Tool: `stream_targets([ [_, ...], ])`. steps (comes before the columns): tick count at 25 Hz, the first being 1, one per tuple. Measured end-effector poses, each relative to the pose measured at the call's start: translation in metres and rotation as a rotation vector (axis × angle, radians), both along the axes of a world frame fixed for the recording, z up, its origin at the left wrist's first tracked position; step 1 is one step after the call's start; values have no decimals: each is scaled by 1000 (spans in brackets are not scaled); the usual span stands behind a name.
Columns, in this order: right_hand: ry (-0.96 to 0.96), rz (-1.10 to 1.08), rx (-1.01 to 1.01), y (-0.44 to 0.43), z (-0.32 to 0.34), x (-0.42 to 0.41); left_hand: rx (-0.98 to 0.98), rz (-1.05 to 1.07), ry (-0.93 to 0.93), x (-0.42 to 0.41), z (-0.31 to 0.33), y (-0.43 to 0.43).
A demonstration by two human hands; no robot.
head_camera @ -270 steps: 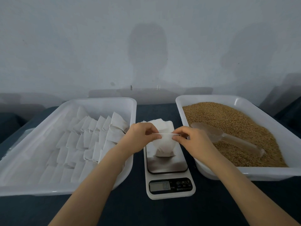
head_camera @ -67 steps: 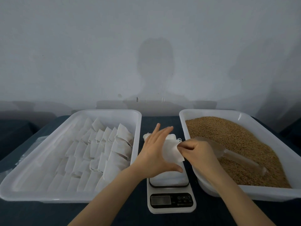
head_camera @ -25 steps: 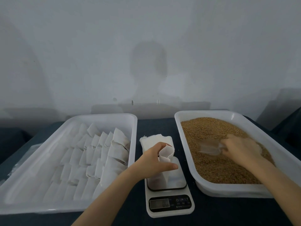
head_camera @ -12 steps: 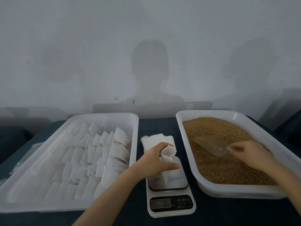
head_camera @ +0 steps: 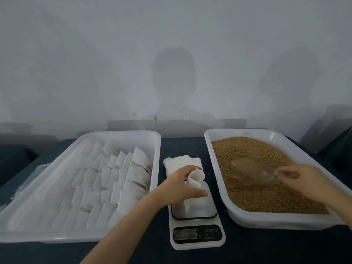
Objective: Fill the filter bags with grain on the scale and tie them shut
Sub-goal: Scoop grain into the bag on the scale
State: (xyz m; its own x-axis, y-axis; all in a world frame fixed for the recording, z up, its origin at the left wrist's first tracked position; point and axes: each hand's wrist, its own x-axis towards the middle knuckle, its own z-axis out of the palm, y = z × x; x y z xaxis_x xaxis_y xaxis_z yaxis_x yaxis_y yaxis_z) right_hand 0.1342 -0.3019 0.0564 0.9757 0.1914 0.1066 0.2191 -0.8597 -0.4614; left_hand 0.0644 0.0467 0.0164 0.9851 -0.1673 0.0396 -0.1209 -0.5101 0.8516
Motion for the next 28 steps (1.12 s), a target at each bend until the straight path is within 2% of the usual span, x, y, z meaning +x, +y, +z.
stream_targets([
  [7,-28,171,39,23,36,-18,26,6,12,2,-2,0],
  [12,36,334,18,54,55,-26,47,16,8,3,-3,-1],
  [23,138,442,-170,80,81,-27,144,14,-2,7,-6,-2],
  [28,69,474,-345,96,97,-24,115,15,7,6,-5,-2],
])
